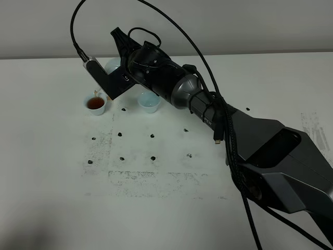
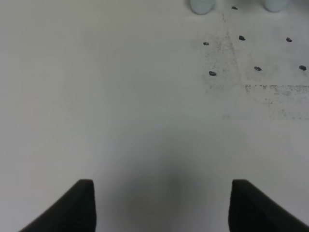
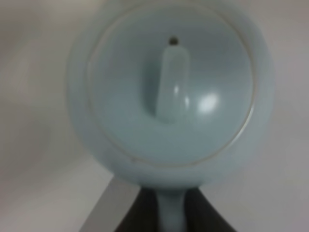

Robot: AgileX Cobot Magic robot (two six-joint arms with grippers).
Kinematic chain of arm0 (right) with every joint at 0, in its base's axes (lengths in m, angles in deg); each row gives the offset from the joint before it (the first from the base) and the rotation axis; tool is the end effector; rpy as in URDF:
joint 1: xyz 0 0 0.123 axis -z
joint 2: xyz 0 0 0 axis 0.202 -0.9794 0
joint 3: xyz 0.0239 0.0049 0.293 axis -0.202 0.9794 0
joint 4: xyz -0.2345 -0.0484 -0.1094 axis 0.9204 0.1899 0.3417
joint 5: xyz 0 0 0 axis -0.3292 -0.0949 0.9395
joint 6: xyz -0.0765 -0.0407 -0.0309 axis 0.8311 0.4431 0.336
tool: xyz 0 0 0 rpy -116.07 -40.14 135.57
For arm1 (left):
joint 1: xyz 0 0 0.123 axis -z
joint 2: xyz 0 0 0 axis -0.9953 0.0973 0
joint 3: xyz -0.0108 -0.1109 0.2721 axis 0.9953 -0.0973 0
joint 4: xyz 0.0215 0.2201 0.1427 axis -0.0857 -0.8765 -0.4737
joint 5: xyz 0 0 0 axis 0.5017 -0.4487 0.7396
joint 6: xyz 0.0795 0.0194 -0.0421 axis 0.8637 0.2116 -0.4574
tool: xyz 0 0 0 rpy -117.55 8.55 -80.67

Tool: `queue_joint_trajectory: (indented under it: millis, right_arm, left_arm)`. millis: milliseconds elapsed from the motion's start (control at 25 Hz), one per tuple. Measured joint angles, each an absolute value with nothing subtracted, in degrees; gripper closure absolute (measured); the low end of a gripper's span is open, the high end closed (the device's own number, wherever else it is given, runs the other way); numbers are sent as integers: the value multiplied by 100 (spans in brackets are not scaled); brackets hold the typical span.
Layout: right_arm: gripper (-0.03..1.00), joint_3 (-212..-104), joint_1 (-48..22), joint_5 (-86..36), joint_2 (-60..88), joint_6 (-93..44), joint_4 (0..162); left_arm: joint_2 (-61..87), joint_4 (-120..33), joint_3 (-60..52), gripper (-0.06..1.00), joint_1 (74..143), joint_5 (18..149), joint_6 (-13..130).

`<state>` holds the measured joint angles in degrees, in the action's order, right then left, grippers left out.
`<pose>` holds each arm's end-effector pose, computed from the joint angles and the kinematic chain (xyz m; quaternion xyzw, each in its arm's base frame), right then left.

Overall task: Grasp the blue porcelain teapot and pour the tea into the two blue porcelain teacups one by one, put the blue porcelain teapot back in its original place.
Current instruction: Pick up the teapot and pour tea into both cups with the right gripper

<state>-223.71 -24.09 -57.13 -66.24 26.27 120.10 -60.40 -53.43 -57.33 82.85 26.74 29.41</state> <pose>0.5117 0.3287 0.1729 -0.7906 0.4176 -0.3539 0.2742 0.0017 -0.0052 0.2697 0.0288 0.8627 -0.0019 0.5048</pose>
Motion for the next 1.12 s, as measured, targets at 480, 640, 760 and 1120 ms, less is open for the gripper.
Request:
queue_joint_trajectory:
  millis: [480, 640, 760, 1120]
  right_arm:
    - [89, -22371, -2409, -6043, -6533, 2530, 11816]
    - [89, -22371, -2427, -6210, -6287, 2450, 11683]
    - [89, -22371, -2450, -6383, -6069, 2112, 11394]
    - [89, -22371, -2458, -6646, -5792, 136, 9953]
  left_arm:
    - [-6040, -5343, -5733, 35, 8285, 2674, 2946]
    - [-6040, -5343, -5733, 35, 8285, 2674, 2946]
    - [-6040, -5343, -5733, 35, 8285, 2674, 2946]
    - [-6040, -5343, -5733, 35, 8285, 2674, 2946]
